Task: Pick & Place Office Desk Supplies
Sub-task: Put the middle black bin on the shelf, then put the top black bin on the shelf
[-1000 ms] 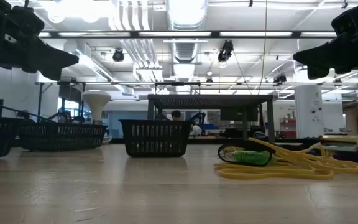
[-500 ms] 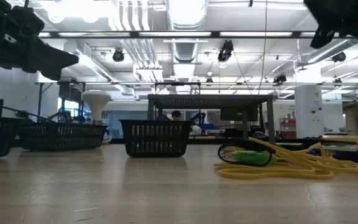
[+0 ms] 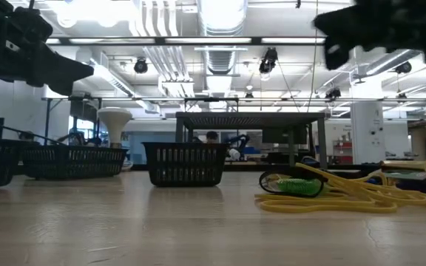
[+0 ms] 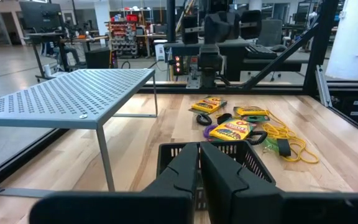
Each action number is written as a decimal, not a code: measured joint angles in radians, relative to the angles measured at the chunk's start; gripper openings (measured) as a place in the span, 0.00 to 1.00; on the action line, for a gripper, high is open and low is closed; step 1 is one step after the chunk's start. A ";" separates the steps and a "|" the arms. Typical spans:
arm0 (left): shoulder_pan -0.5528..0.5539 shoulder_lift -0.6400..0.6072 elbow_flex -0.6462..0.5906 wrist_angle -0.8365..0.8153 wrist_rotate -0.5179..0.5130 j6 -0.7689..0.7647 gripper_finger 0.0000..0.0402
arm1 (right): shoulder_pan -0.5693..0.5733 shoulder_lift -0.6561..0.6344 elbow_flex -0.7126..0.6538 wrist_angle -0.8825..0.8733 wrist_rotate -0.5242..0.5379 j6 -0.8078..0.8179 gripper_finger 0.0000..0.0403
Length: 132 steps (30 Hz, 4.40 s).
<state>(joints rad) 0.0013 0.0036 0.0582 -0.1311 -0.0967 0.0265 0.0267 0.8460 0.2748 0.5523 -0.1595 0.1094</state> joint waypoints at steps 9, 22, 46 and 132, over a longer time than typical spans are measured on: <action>0.000 0.000 0.000 0.000 0.003 -0.001 0.06 | 0.031 0.539 0.447 -0.323 0.001 -0.008 0.30; 0.000 0.001 0.000 0.000 0.007 -0.008 0.06 | 0.054 1.121 1.139 -0.919 0.005 -0.072 0.48; 0.000 0.020 0.000 0.000 0.007 -0.003 0.06 | 0.102 1.206 1.402 -1.338 0.022 -0.148 0.03; -0.007 0.338 0.100 0.076 -0.091 -0.140 0.05 | 0.196 0.687 0.374 0.177 0.212 -0.332 0.18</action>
<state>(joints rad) -0.0054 0.3420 0.1578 -0.0551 -0.1873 -0.1131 0.2227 1.5325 0.6486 0.7294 0.0527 -0.2224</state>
